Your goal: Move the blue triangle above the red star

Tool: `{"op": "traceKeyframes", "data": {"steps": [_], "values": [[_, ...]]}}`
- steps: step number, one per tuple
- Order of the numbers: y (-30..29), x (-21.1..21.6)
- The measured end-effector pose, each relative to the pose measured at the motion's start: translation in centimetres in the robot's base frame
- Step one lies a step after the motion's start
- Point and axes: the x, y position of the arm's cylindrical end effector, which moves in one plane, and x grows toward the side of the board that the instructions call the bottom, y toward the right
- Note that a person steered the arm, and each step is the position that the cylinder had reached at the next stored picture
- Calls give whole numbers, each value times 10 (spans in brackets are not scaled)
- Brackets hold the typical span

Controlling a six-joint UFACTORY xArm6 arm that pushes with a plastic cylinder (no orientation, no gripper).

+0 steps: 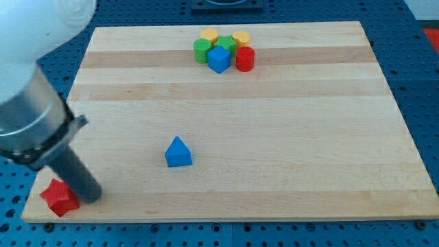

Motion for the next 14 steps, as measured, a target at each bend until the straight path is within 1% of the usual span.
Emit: {"op": "traceKeyframes", "data": {"steps": [1,2,3,4,5,6,13,14], "values": [[102,-1],[187,-13],[194,-32],[188,-62],[182,-74],[167,-79],[71,-77],[119,-78]]}}
